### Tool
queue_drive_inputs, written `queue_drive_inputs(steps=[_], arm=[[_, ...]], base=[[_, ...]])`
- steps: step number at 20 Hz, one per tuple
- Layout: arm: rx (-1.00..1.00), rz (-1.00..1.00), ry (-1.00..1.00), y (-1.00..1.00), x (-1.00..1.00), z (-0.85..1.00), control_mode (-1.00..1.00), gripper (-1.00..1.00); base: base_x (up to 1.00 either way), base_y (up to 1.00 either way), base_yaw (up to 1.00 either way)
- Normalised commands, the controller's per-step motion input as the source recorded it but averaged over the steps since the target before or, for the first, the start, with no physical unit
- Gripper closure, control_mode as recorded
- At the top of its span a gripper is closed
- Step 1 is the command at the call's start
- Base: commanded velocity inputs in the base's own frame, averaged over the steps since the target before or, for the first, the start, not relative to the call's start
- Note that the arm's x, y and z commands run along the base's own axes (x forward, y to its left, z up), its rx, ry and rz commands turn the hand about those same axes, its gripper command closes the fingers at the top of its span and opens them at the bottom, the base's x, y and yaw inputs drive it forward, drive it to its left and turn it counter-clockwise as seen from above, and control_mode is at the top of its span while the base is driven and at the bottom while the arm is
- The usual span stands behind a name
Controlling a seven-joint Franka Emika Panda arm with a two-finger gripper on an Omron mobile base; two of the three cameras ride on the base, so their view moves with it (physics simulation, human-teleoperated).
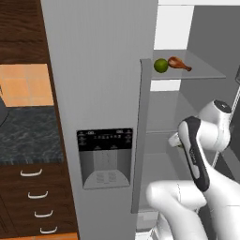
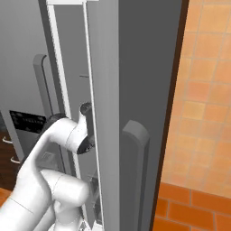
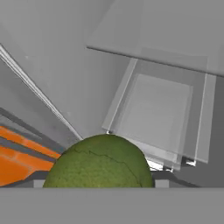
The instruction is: Place one lime and one chicken drumstick in each tupperware on the nearby counter, to pack two identical lunches.
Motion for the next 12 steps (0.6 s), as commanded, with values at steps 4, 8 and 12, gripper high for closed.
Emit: queue_drive_inputs(steps=[4, 8, 12], arm=[[-0.01, 0.00, -0.06, 0.12, -1.00, 0.00, -1.00, 1.00], [-0.03, 0.00, -0.04, 0.22, -0.75, 0.00, 1.00, 1.00], [0.00, 0.00, 0.00, 0.00, 0.00, 0.00, 1.00, 1.00]], base=[[0.00, 0.00, 0.00], [-0.25, 0.13, 0.01], [-0.71, 0.94, 0.04]])
